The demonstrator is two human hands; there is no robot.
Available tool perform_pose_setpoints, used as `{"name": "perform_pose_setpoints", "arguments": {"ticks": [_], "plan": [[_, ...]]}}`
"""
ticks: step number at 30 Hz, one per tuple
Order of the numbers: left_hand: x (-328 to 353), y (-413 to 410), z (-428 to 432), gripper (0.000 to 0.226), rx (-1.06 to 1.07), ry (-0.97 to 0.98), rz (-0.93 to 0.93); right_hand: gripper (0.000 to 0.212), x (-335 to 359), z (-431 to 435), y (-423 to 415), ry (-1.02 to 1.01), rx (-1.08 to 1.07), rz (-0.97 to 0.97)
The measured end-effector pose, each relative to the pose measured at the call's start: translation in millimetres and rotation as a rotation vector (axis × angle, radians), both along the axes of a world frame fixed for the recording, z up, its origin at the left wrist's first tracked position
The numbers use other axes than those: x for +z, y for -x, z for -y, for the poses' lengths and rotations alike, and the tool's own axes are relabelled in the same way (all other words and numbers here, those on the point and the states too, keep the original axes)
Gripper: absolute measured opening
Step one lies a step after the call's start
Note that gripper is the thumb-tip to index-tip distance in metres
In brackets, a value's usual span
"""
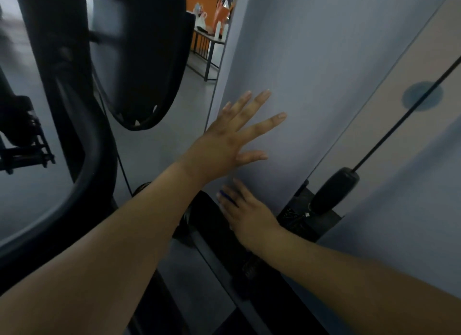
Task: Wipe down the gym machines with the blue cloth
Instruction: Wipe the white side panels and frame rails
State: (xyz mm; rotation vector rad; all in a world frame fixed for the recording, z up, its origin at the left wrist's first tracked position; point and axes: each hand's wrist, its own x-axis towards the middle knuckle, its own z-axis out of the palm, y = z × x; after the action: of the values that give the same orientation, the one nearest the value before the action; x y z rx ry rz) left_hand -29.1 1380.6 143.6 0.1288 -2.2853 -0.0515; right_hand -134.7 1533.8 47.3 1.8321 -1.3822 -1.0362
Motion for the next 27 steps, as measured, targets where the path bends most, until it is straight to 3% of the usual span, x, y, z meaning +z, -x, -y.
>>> {"name": "perform_pose_setpoints", "arguments": {"ticks": [3,9,15,17,20,21,25,27], "plan": [[-7.2,0.3,4.7,0.078,0.017,0.009,0.016,0.061,-13.6,-4.3,-8.6,-0.223,-0.1,0.006],[-12.9,-0.2,10.2,0.079,-0.034,-0.022,0.034,0.061,-10.0,29.7,-10.3,0.068,-0.125,0.104],[-16.0,-0.3,12.3,0.077,-0.046,-0.041,0.038,0.061,-67.9,19.2,-20.7,-0.292,-0.056,-0.1],[-16.9,-1.1,12.1,0.077,-0.046,-0.049,0.045,0.059,-72.8,36.6,-15.3,-0.238,-0.05,-0.142],[-15.5,-1.4,12.3,0.078,-0.044,-0.041,0.051,0.056,-58.5,60.9,-14.0,0.072,-0.157,0.017],[-15.5,-1.6,12.3,0.078,-0.044,-0.039,0.055,0.057,-59.5,63.7,-14.5,0.06,-0.205,0.055],[-26.6,-4.8,14.6,0.079,-0.027,-0.03,0.073,0.07,-101.0,30.9,-24.8,-0.317,-0.176,-0.115],[-34.5,-7.4,15.9,0.079,-0.025,-0.032,0.076,0.071,-108.6,26.9,-22.9,-0.344,-0.182,-0.138]]}}
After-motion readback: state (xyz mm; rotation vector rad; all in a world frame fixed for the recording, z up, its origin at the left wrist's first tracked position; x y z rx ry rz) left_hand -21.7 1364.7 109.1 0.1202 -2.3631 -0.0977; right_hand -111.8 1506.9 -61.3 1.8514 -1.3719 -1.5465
